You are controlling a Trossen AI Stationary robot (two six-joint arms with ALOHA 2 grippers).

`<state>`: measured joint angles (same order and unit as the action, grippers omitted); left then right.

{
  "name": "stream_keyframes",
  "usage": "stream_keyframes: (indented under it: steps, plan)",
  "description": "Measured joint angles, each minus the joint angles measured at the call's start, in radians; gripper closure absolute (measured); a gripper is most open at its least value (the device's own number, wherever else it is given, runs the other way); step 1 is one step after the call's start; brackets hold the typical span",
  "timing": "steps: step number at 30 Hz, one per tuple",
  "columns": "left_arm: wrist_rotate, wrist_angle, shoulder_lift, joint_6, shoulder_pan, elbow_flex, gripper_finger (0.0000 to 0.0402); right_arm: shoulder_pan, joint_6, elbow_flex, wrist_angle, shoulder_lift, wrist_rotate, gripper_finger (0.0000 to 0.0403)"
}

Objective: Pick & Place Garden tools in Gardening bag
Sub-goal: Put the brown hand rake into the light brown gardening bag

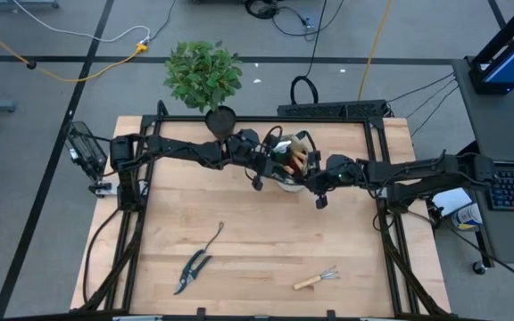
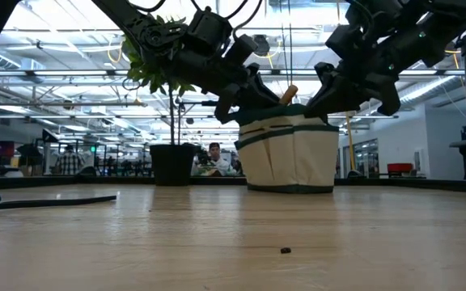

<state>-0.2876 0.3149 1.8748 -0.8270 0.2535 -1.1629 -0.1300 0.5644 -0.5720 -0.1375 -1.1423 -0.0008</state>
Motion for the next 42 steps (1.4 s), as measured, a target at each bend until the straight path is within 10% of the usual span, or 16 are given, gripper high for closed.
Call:
stream_keyframes:
  steps: [17, 28, 42]
  plan:
    - [0.393, -0.016, 0.0, -0.034, -0.133, 0.0, 0.0213, 0.001, -0.082, -0.001, 0.038, 0.001, -0.003, 0.0402]
    - [0.487, -0.024, -0.089, -0.074, -0.248, 0.001, 0.0202, 0.001, -0.081, -0.001, 0.063, 0.019, -0.032, 0.0402]
    - [0.204, -0.034, -0.127, 0.232, -0.218, 0.0, 0.0202, 0.002, -0.089, 0.0, 0.037, 0.024, -0.157, 0.0402]
